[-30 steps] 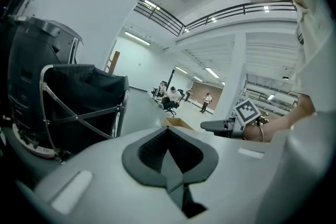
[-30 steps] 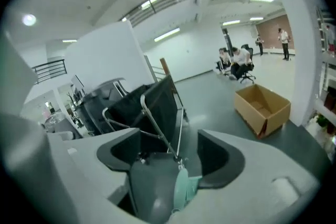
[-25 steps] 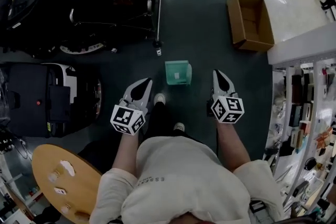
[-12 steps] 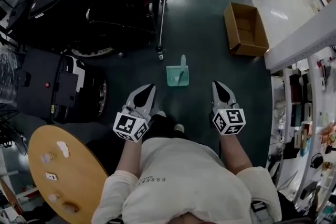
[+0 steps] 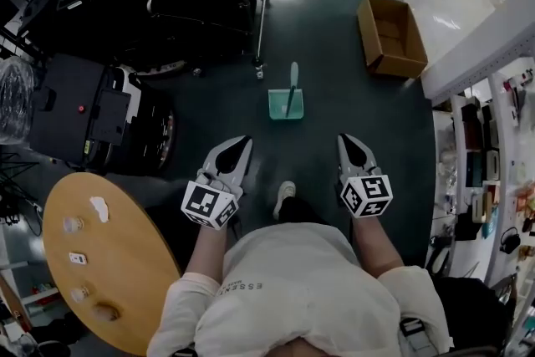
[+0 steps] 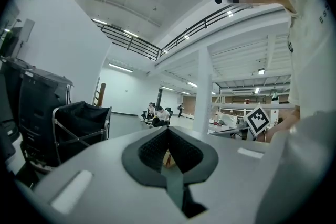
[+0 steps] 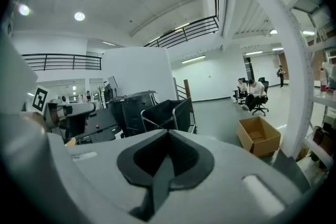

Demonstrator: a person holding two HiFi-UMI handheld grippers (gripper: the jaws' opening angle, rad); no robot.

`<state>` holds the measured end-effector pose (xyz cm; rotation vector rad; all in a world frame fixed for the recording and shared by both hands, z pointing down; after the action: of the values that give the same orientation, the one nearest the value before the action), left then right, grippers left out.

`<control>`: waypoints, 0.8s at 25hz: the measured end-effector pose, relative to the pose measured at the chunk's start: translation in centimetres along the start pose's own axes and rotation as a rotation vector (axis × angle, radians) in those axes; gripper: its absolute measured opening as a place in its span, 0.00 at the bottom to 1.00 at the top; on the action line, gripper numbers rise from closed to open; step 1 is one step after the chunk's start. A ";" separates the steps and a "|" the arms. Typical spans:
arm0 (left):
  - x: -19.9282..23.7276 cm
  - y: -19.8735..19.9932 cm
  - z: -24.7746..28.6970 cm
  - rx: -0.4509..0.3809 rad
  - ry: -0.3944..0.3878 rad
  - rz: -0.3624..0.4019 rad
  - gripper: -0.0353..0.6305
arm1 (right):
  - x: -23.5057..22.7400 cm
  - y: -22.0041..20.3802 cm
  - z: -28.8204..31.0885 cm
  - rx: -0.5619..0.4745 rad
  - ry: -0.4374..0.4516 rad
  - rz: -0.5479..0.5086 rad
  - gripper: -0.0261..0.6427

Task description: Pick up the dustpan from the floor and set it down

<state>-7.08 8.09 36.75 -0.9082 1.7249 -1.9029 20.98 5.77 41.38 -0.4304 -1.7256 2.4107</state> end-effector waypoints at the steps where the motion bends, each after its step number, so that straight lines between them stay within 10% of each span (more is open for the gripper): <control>1: -0.9 -0.3 -1.1 -0.003 0.003 -0.002 0.08 | 0.5 -0.5 -1.2 0.000 -0.003 -0.006 0.03; 20: -12.6 -4.5 -13.4 0.088 -0.084 0.021 0.08 | 8.5 -5.8 -17.9 0.023 -0.051 -0.098 0.03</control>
<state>-7.14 26.96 38.57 -0.9190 1.5838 -1.8841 18.25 26.20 40.26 -0.2774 -1.6951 2.3903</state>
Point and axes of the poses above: the fingertips, and each gripper's own axes: z forward along the fingers, x to its left, y out of its top, the point moved 7 cm from there along -z, backward along the fingers, and after that the axes turned 8 degrees about -y, right-handed, at the moved point
